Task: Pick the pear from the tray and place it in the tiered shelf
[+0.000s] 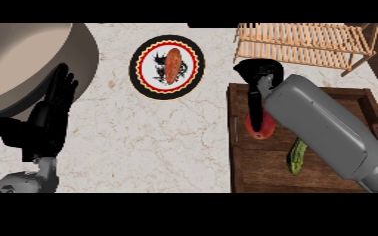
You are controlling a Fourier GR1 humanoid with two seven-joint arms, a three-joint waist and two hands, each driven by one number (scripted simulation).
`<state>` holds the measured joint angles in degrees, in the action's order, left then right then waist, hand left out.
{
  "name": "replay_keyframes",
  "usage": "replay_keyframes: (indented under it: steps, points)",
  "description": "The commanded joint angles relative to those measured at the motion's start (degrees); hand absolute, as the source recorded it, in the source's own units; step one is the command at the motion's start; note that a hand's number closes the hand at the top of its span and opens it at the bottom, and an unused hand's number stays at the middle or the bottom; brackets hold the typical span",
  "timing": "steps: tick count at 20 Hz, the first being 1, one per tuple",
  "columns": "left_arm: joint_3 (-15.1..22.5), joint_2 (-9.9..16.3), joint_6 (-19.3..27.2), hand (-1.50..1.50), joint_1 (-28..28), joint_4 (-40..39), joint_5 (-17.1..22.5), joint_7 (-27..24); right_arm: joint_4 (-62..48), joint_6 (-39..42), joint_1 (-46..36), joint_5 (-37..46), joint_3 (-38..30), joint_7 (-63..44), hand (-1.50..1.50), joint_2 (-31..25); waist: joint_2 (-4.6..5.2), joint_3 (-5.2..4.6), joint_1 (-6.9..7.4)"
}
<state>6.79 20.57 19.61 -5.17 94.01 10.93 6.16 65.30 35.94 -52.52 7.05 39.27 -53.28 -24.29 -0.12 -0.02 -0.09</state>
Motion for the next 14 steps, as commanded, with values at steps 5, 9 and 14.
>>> replay_keyframes:
  steps: [5, 9, 14]
  points:
    - [0.38, -2.51, -0.33, 0.0, 3.14, 3.33, -1.48, 0.24, 0.76, 3.61, 5.37, 5.04, -2.84, 0.6, -1.5, -2.62, 0.0, 0.02, 0.18]
    - [-2.74, -1.08, -3.06, 0.0, 0.27, 1.23, -1.85, 0.44, 2.72, 1.42, 8.3, 9.67, -4.22, -1.59, -1.5, 2.97, 0.05, 0.01, 0.16]
    - [-3.12, -1.86, -3.0, 0.0, -1.16, 4.08, -2.74, 5.4, 1.12, 1.76, 10.73, 15.56, -6.46, 6.62, -1.5, 2.0, 0.08, 0.04, 0.34]
